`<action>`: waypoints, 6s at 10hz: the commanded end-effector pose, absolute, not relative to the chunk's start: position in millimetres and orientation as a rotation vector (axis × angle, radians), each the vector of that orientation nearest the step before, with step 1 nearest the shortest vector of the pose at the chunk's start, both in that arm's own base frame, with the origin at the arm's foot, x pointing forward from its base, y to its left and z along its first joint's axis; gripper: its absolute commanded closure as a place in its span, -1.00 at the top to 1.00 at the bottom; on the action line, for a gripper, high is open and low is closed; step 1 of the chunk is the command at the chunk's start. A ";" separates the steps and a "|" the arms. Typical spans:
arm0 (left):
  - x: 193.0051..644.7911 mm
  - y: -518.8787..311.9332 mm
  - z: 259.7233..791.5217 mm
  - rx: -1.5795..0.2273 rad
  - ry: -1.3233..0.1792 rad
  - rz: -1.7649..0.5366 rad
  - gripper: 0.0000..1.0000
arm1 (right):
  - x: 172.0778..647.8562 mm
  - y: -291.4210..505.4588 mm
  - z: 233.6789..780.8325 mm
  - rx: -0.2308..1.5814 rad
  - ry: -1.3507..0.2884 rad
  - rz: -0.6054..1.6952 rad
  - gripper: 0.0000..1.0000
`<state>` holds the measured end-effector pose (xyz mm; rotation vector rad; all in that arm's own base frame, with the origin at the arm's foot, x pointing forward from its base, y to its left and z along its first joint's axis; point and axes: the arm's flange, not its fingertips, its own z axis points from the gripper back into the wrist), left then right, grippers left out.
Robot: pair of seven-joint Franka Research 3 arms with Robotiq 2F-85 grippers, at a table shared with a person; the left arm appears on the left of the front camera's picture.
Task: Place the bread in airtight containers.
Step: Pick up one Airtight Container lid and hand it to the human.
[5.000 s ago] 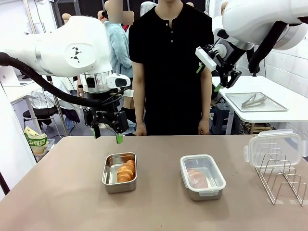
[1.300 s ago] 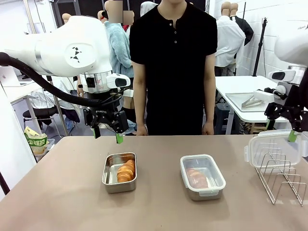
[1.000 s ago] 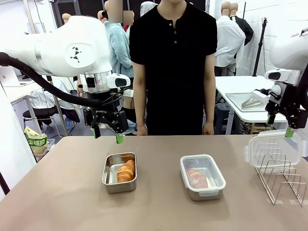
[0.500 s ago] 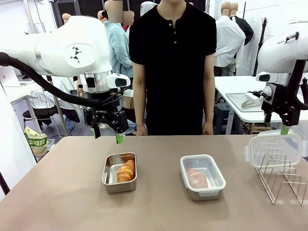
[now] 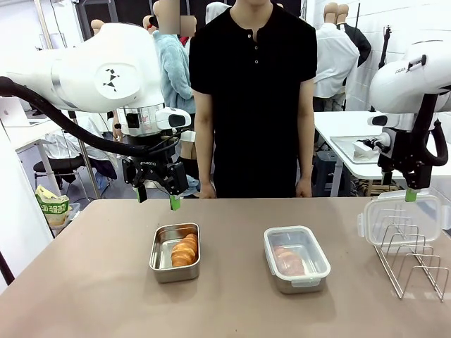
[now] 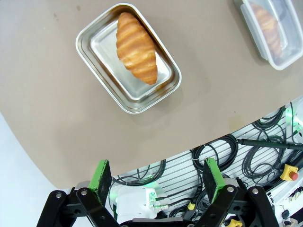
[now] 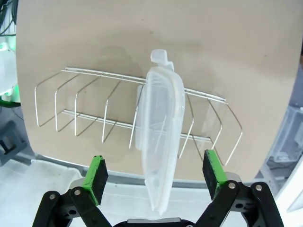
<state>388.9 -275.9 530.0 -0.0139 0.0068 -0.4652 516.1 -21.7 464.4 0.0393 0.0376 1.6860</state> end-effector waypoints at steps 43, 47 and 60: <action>388.6 -274.7 531.7 -0.006 0.005 -0.463 1.00 | 484.1 -63.3 455.0 0.117 -0.176 1.579 -1.00; 388.6 -274.7 531.7 -0.006 0.005 -0.463 1.00 | 486.9 -71.6 492.6 0.083 -0.180 1.619 -1.00; 388.6 -274.7 531.7 -0.006 0.005 -0.463 1.00 | 490.4 -51.6 591.5 -0.146 -0.467 1.811 -1.00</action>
